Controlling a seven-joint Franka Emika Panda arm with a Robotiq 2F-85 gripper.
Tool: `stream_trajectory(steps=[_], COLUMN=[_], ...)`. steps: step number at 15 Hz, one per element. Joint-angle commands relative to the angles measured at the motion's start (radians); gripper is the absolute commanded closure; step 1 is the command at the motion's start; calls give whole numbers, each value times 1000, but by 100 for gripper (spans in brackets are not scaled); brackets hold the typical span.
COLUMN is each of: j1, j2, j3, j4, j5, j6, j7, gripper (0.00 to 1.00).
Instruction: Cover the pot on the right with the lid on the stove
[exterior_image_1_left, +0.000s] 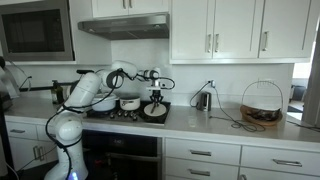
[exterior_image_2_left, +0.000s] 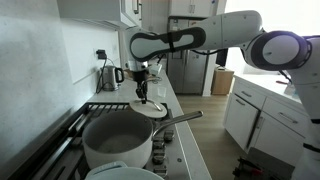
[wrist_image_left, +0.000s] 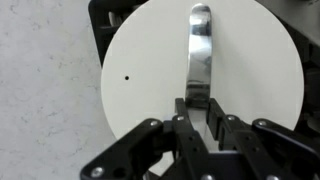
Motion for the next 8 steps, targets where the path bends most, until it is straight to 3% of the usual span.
stream_trajectory(steps=[1,8], j1=[32,48], j2=[-19,19], j3=[-11,-5], j4=[64,123], j5=[-23,-22], j6=[-90,-131], j7=[24,11], gripper=[94,94])
